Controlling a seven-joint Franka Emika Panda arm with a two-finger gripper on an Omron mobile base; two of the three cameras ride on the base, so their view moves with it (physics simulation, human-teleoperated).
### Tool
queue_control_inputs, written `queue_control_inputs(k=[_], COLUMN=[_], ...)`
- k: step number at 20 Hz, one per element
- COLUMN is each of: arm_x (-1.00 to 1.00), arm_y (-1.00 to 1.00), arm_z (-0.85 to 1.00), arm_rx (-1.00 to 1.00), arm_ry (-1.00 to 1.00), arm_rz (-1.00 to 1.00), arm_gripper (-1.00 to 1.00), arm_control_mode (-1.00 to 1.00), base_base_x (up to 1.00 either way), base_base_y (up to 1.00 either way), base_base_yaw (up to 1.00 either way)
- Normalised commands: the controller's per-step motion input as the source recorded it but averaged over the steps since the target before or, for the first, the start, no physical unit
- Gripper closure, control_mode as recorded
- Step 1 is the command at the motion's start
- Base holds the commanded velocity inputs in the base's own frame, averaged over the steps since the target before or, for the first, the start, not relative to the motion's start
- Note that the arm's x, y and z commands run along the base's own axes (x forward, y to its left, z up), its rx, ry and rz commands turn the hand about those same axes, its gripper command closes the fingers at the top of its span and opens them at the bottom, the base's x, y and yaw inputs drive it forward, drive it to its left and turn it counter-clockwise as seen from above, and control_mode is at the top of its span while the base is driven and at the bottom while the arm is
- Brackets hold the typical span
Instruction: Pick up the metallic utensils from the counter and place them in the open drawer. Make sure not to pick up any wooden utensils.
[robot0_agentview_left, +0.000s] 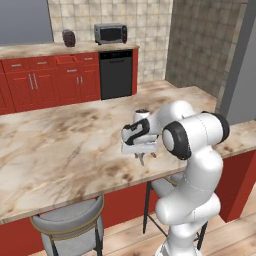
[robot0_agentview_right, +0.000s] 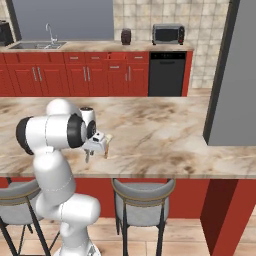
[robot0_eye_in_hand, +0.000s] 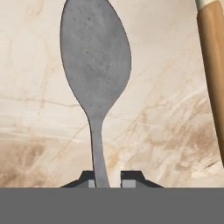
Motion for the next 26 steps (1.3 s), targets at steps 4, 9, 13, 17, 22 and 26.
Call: queue_control_inputs(k=[4, 9, 13, 17, 22, 26], arm_x=[-0.01, -0.25, -0.65, -0.92, -1.00, -0.97], arm_y=[-0.03, 0.00, -0.01, -0.06, -0.21, -0.29], arm_z=[0.60, 1.00, 1.00, 1.00, 0.84, 0.60], arm_rx=[0.00, 0.00, 0.00, 0.00, 0.00, 0.01], arm_ry=[0.01, 0.00, 0.00, -0.01, -0.11, -0.14], arm_rz=[0.00, 0.00, 0.01, 0.01, 0.00, 0.02], arm_gripper=[1.00, 1.00, 1.00, 1.00, 1.00, 1.00], arm_control_mode=[-1.00, -1.00, -1.00, -1.00, -1.00, -1.00], base_base_x=[0.00, 0.00, 0.00, 0.00, 0.00, 0.00], base_base_y=[0.00, 0.00, 0.00, 0.00, 0.00, 0.00], base_base_yaw=[0.00, 0.00, 0.00, 0.00, 0.00, 0.00])
